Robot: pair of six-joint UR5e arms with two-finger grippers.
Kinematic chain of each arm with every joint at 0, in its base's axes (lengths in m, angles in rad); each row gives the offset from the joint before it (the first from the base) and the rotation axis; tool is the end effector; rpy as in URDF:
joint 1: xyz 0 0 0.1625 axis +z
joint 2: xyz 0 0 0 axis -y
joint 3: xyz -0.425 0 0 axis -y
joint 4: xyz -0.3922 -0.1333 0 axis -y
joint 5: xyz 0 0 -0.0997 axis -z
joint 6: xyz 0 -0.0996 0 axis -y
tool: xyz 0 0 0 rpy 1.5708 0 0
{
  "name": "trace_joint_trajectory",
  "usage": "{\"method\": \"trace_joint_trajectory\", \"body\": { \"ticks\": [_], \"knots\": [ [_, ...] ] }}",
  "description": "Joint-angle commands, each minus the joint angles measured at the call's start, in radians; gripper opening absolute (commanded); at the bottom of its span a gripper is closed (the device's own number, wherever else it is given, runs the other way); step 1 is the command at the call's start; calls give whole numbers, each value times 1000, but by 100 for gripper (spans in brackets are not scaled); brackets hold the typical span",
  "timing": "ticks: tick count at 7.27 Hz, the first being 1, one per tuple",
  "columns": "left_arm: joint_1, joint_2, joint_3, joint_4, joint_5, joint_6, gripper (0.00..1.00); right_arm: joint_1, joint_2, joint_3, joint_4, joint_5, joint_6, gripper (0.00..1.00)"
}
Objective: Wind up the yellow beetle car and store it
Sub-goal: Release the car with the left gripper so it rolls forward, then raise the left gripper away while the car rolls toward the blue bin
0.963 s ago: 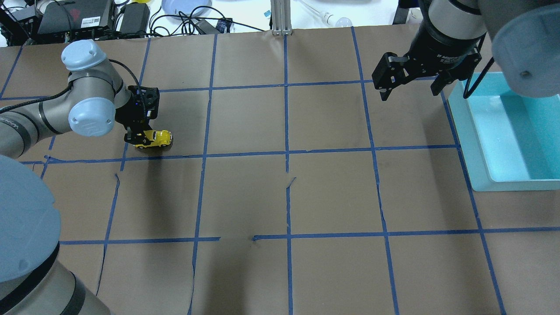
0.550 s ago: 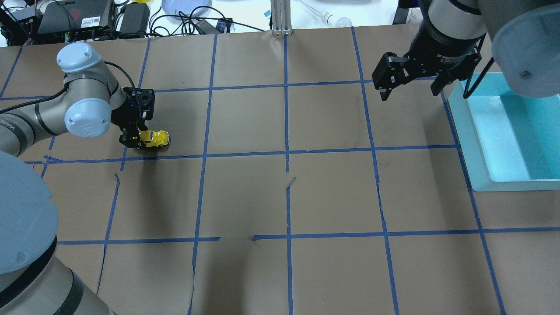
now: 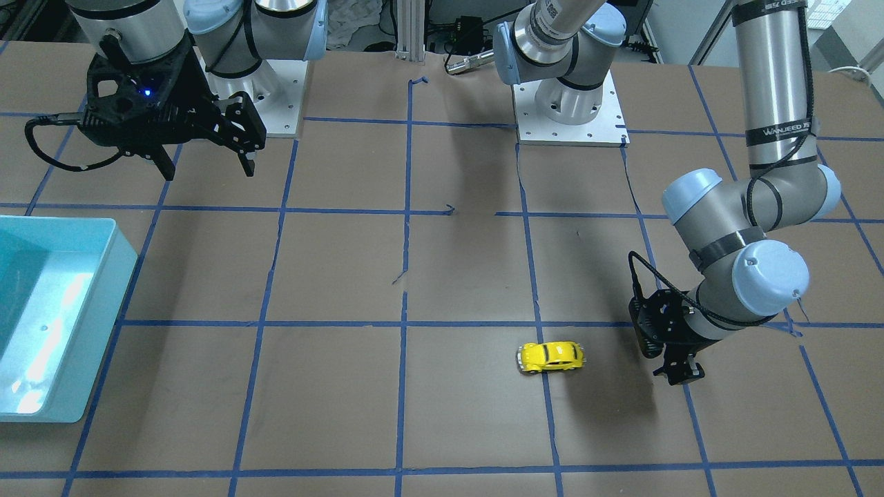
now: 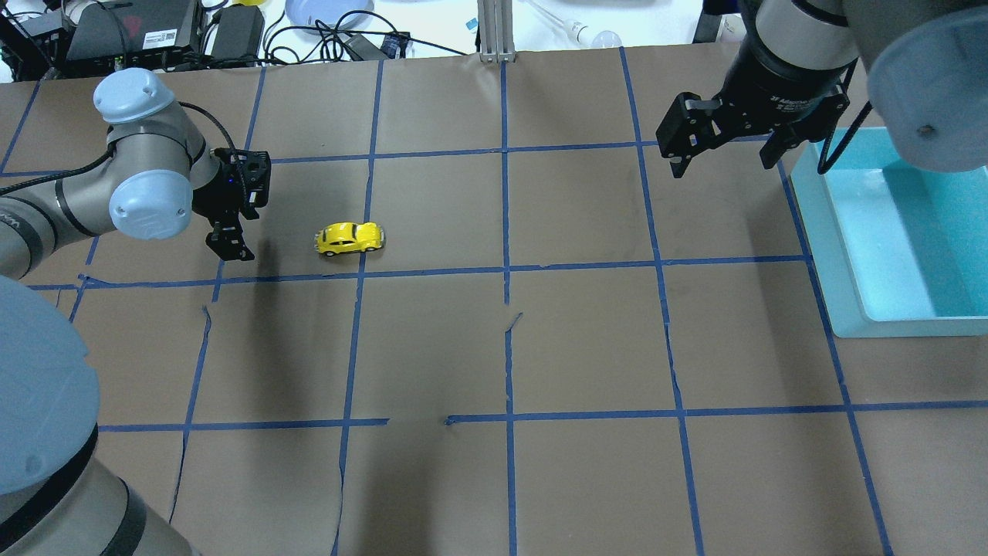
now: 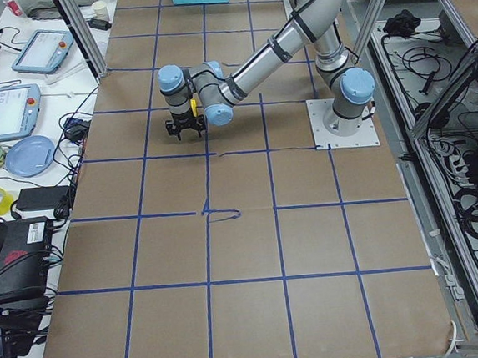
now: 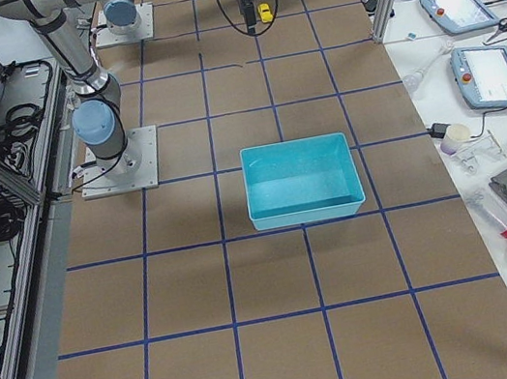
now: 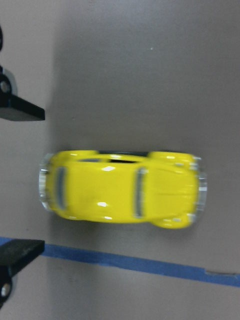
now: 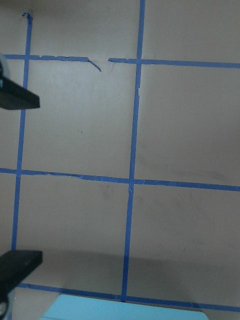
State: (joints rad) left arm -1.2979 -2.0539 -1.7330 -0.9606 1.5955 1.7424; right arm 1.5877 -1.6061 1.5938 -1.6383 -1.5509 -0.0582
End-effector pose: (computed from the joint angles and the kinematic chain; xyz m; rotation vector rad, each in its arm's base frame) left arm 0.0376 -0.6197 0.2000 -2.0952 -2.3179 -0.0619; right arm 0.1435 -0.4821 0.5007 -0.1184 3.1186 -0.1252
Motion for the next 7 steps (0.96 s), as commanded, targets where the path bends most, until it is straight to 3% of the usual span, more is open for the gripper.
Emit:
{"method": "trace_joint_trajectory", "body": {
  "ticks": [1,3,7],
  "knots": [
    [-26,12,6,-9,0,-18,84,0,0,0,0,0,0,100],
    [-52,35,7,-13,0,-45,84,0,2,0,0,0,0,100],
    [-66,164,53,-247,-125,-333,84,0,2,0,0,0,0,100]
  ]
}}
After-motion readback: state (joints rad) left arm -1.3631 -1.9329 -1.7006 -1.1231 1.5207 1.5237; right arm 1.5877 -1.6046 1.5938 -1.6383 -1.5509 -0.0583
